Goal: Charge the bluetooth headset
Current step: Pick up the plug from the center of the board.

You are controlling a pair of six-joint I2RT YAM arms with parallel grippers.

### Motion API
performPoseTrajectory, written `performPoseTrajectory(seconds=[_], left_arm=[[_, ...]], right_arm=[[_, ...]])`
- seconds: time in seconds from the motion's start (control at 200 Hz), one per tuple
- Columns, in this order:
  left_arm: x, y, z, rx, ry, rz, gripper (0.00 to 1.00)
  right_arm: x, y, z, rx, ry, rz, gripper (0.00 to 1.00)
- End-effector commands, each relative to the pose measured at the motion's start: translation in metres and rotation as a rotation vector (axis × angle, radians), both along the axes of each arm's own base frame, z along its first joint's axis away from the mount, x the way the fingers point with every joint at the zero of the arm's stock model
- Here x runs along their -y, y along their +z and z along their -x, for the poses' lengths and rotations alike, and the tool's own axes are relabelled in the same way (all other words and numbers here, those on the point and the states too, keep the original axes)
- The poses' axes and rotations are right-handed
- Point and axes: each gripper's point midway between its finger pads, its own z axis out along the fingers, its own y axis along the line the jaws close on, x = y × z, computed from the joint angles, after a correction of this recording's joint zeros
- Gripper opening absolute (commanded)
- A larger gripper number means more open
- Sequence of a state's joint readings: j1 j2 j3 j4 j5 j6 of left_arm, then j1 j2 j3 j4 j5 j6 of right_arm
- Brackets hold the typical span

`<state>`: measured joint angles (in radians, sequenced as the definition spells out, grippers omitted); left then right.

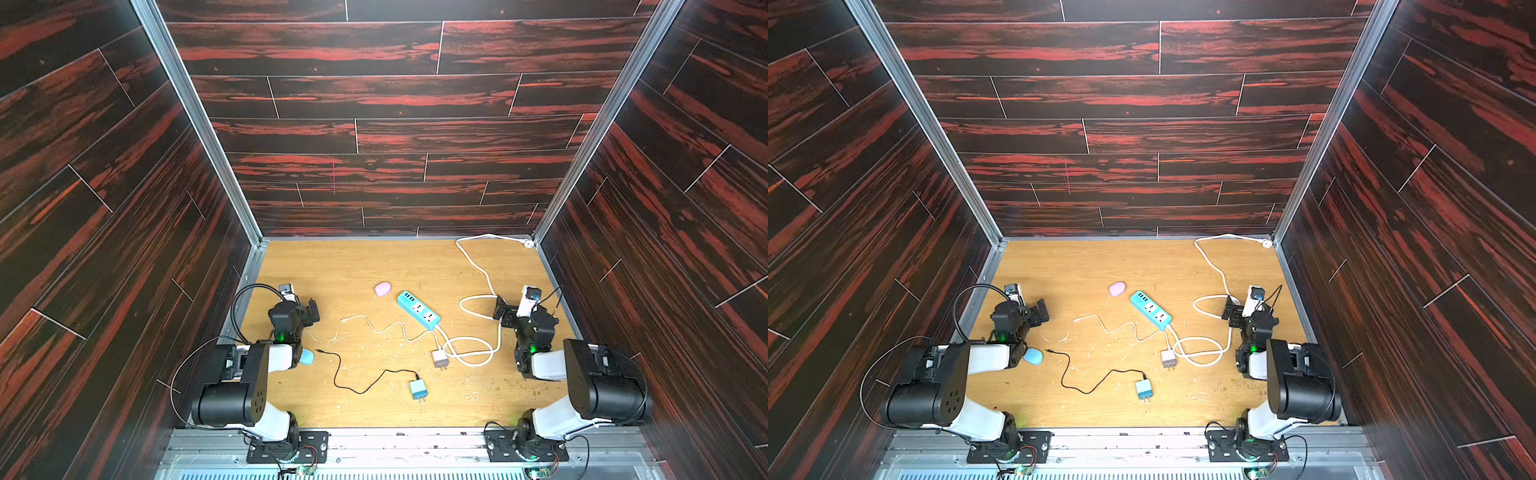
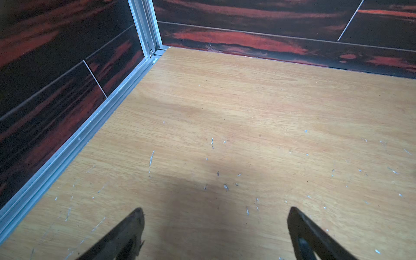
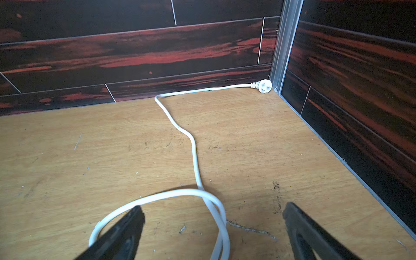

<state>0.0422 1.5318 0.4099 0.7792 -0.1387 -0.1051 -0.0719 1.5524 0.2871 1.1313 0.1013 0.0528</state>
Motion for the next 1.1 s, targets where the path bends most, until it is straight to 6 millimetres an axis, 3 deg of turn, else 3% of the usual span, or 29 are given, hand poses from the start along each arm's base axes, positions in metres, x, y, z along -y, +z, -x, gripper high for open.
performPoseTrajectory(seconds=[0.0,1.027,1.097], left_arm=[[-0.005,0.011,-0.007,0.032,0.011,-0.018,1.0],[-0.007,0.011,-0.007,0.031,0.024,-0.015,1.0],[-0.012,0.022,-0.009,0.073,0.057,-0.021,1.0]], right_arm=[[-0.001,0.007,-0.006,0.029,-0.001,-0.01,0.99],[-0.001,0.009,-0.005,0.035,-0.003,-0.011,0.99],[0.001,0.014,-0.005,0.043,-0.017,-0.013,0.99]])
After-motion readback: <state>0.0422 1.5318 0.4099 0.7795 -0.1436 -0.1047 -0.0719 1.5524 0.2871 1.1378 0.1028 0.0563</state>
